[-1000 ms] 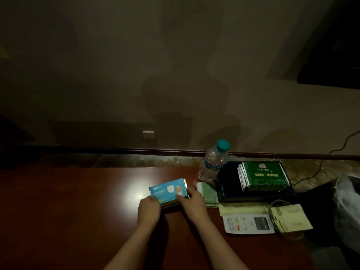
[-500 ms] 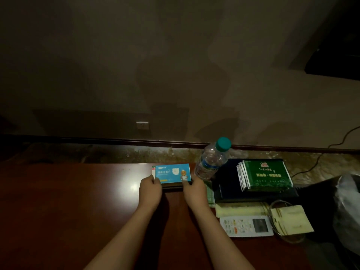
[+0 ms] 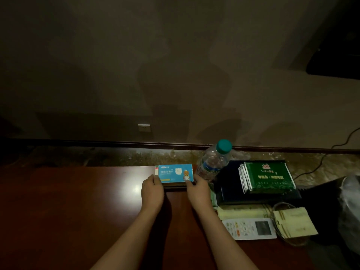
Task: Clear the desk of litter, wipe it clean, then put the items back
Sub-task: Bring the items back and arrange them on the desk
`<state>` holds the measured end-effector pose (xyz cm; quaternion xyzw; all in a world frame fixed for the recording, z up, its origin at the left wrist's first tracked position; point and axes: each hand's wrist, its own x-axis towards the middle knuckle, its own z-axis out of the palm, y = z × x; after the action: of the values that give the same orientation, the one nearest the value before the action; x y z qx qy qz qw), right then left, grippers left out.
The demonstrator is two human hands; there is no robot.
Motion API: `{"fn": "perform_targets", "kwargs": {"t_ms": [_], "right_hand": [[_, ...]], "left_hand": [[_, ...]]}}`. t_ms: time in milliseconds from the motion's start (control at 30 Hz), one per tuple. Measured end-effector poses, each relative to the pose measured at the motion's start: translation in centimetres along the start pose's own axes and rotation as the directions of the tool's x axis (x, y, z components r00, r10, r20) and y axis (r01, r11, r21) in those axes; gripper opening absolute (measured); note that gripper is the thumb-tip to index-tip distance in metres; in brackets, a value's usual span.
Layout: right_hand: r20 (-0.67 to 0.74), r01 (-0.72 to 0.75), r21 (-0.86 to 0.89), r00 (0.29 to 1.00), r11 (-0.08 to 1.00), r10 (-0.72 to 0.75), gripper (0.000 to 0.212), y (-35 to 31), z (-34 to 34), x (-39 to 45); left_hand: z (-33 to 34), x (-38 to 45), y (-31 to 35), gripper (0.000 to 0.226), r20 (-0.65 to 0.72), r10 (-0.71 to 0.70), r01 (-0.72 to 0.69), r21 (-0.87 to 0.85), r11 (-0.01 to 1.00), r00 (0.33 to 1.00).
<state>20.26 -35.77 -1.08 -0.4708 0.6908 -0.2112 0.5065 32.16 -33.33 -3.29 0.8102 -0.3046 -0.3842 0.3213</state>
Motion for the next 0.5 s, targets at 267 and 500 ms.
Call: {"fn": "perform_targets", "kwargs": {"t_ms": [267,500], "right_hand": [[-0.021,0.013,-0.021,1.0,1.0,-0.013,0.031,-0.3,-1.5,-2.3],[0.089,0.078,-0.222,0.994,0.972,-0.06,0.032,1.4,-2.9,-6.9]], "left_hand": [[-1.0,-2.5,0.7,0.027,-0.103,0.007,-0.013,-0.055,0.998,0.995],[-2.1,-6.2,-1.2,0.04,0.172,-0.018,-0.045,0.355,0.934,0.985]]}}
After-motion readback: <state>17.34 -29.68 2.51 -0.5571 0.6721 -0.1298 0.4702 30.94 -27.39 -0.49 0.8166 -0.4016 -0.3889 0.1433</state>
